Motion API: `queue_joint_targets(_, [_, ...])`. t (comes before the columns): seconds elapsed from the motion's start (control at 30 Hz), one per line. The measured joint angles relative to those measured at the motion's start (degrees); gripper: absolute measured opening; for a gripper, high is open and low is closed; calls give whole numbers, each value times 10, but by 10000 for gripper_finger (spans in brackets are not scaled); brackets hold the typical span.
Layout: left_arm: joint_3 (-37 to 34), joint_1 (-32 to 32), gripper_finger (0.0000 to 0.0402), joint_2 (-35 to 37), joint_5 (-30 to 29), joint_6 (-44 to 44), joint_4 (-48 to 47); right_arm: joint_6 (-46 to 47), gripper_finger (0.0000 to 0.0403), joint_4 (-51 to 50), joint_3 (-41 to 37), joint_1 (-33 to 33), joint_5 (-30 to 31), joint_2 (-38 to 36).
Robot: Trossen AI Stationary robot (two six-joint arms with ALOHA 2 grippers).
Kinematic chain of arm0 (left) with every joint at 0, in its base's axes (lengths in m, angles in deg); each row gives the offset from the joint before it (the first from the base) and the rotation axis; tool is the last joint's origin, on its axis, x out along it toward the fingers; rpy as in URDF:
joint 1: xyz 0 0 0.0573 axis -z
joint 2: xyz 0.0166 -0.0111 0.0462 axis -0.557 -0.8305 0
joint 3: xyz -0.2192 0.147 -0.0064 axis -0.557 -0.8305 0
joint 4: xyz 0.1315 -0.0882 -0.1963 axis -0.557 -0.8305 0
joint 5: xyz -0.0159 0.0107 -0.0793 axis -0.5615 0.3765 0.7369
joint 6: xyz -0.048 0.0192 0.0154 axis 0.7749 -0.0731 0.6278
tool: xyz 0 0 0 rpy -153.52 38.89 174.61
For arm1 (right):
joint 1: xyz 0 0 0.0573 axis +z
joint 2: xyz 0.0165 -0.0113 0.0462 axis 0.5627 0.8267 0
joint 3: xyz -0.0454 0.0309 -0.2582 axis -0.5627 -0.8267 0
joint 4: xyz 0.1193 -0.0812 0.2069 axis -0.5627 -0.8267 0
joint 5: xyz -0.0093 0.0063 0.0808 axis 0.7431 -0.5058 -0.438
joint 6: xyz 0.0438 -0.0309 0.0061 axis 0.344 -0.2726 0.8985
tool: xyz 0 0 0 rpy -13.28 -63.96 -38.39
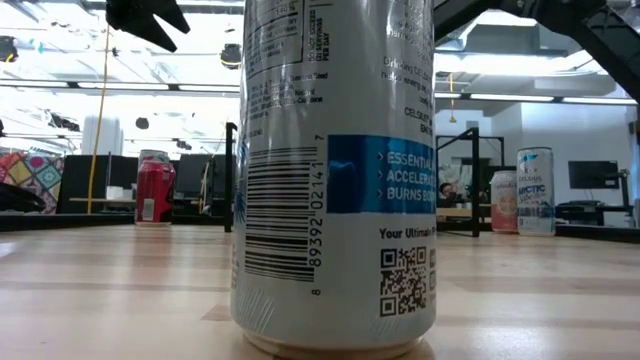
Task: Place canned beverage on shelf
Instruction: Put the bottom left red black soda can on the shelf
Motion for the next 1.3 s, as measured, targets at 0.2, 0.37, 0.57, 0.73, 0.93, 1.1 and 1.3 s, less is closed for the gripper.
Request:
queue_joint_targets(0.2, [0,0,393,0,1,0,0,11,0,-3,0,-10,51,1])
queue_joint_targets(0.37, [0,0,393,0,1,0,0,11,0,4,0,-14,57,1])
queue_joint_targets(0.57, [0,0,393,0,1,1,0,10,0,21,0,-16,57,1])
queue_joint_targets(0.73, [0,0,393,0,1,3,0,11,0,22,0,-22,62,1])
queue_joint_targets(0.93, [0,0,393,0,1,3,0,19,0,28,0,-25,63,1])
queue_joint_targets(1.1, [0,0,393,0,1,3,0,20,0,35,0,-25,63,1])
queue_joint_targets(1.3, [0,0,393,0,1,4,0,25,0,43,-1,-26,63,1])
